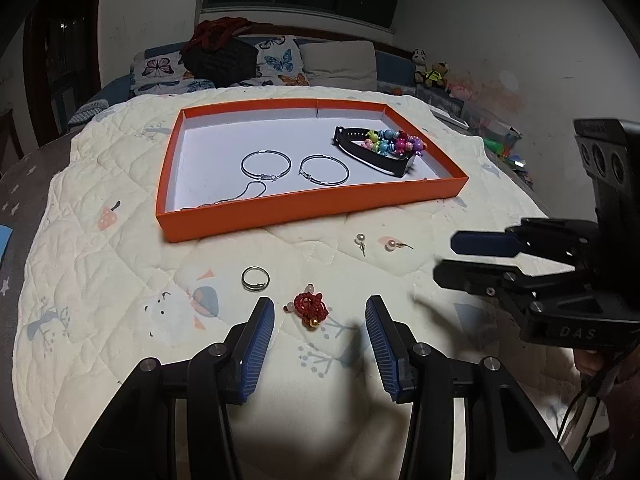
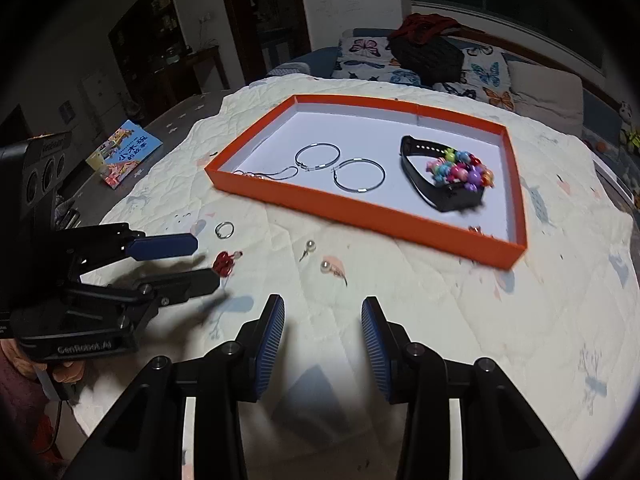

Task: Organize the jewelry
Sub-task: 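Move left tool toward red flower charm while right moves toward pearl studs, then grasp red flower charm with left gripper while right grasps a pearl stud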

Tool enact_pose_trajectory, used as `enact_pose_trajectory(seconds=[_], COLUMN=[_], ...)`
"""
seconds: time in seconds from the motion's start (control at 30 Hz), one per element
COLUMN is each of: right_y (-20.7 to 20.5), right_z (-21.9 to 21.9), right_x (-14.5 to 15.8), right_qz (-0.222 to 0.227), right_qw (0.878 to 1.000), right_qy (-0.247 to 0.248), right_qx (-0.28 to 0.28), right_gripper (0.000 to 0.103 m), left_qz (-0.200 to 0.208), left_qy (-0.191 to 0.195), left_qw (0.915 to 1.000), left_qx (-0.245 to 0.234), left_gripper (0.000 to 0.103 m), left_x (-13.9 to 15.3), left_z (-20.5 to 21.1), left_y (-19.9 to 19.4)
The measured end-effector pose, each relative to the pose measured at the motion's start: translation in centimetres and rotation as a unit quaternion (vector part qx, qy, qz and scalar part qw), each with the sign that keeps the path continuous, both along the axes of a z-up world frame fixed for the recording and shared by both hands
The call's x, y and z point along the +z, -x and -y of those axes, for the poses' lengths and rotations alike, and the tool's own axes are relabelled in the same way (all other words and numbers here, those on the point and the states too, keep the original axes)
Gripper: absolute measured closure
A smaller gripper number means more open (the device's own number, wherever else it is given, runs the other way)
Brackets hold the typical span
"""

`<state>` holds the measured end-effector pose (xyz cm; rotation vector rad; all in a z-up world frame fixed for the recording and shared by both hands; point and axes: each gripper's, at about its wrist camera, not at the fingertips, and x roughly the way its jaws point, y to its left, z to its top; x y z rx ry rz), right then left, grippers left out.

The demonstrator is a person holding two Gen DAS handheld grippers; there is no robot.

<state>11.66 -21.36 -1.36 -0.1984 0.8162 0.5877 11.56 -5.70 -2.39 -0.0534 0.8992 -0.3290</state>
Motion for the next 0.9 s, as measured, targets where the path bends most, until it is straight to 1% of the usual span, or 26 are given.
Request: enact_pose_trajectory(seconds=[0.17, 0.3, 0.43, 0.67, 0.77, 0.83, 0.9], right_y=[-1.9, -2.8, -3.0, -2.7, -2.5, -2.3, -2.1], right_z=[-1.0, -1.6, -1.9, -2.3, -2.5, -2.5, -2.5], right_x=[-0.5, -1.2, -1.3, -1.4, -1.4, -1.4, -1.4], right_qz=[-0.003, -0.010, -0.004, 0.011, 0.014, 0.019, 0.020], right_qw=[0.999, 0.999, 0.998, 0.996, 0.995, 0.995, 0.994], right_qy=[0.019, 0.035, 0.042, 0.063, 0.068, 0.074, 0.076], right_qx=[0.025, 0.041, 0.051, 0.067, 0.070, 0.069, 0.071], right_gripper=[0.058, 0.068, 0.071, 0.083, 0.089, 0.091, 0.092], left_qz=[-0.012, -0.016, -0.020, -0.020, -0.017, -0.014, -0.011], left_qy=[0.012, 0.016, 0.014, 0.016, 0.009, 0.003, -0.006], left_qw=[0.9998, 0.9997, 0.9997, 0.9997, 0.9998, 0.9999, 0.9999], left_qx=[0.004, 0.003, 0.000, 0.004, 0.005, 0.006, 0.008], left_gripper=[0.053, 0.053, 0.054, 0.059, 0.064, 0.072, 0.082], left_x=[-0.6, -1.0, -1.5, -1.9, -2.0, -2.0, -2.1], left_z=[-0.1, 0.0, 0.1, 0.0, 0.1, 0.2, 0.4], left_y=[-1.2, -1.6, -1.7, -2.0, -2.0, -2.0, -2.0])
